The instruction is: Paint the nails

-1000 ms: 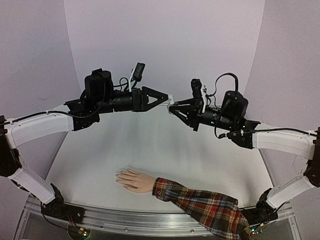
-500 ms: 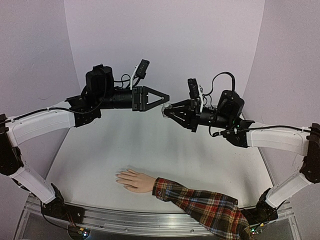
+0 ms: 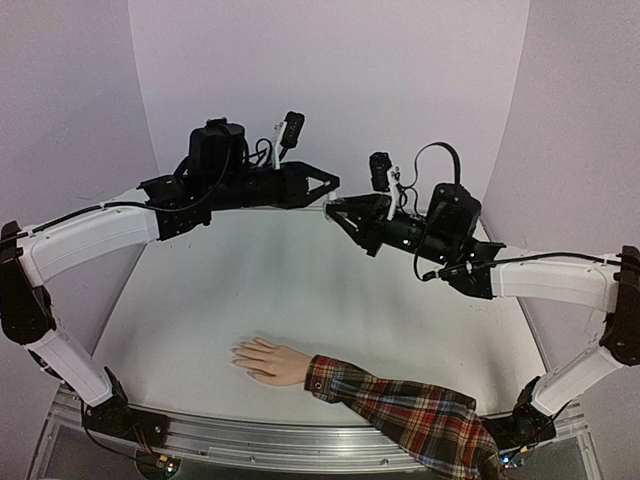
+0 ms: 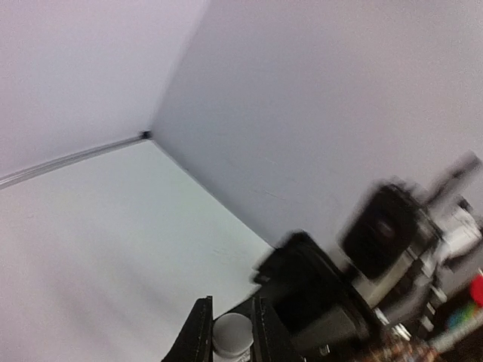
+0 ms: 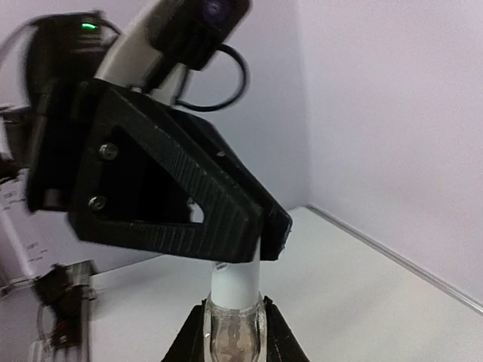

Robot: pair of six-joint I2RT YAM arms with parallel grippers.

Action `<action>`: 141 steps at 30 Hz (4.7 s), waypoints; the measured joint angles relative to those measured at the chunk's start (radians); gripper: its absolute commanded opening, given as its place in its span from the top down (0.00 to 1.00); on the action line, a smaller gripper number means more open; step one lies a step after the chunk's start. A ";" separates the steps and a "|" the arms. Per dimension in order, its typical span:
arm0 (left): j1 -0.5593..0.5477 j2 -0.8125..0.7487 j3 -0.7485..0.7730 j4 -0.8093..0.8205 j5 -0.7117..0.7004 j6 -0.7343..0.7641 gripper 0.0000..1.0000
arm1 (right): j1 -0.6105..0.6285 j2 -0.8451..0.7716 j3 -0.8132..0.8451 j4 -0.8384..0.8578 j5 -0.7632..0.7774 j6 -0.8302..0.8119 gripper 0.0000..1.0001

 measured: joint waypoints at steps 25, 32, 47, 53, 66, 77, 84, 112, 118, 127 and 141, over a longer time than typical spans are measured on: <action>0.046 -0.039 -0.099 0.082 0.241 -0.117 0.36 | -0.044 -0.124 -0.050 -0.095 -0.144 -0.181 1.00; 0.038 -0.041 -0.099 0.135 0.378 -0.087 0.53 | -0.060 -0.101 -0.039 -0.070 -0.314 -0.086 1.00; 0.029 -0.013 -0.020 0.030 0.213 0.025 1.00 | -0.026 -0.056 -0.016 -0.044 -0.124 -0.008 1.00; -0.063 0.084 0.212 -0.206 -0.312 -0.026 1.00 | 0.144 0.077 0.150 -0.096 0.578 -0.240 1.00; -0.062 0.045 0.056 -0.110 -0.083 -0.067 0.20 | 0.090 -0.014 0.008 -0.116 0.400 -0.330 1.00; 0.018 -0.062 -0.110 0.145 0.301 -0.120 0.44 | -0.082 -0.127 -0.040 -0.096 -0.289 -0.117 1.00; 0.014 -0.060 -0.107 0.157 0.335 -0.109 0.66 | -0.080 -0.114 -0.039 -0.058 -0.376 -0.041 1.00; -0.080 0.138 0.235 -0.191 -0.376 -0.039 0.63 | 0.196 0.137 0.187 -0.109 0.879 -0.404 1.00; -0.071 0.052 0.042 -0.053 -0.103 -0.049 0.20 | 0.119 -0.013 0.023 -0.128 0.550 -0.375 1.00; -0.017 -0.030 -0.093 0.146 0.272 -0.100 0.16 | -0.044 -0.181 -0.061 -0.103 -0.077 -0.199 1.00; -0.015 -0.030 -0.080 0.176 0.329 -0.072 0.71 | -0.055 -0.143 -0.061 -0.037 -0.299 -0.051 1.00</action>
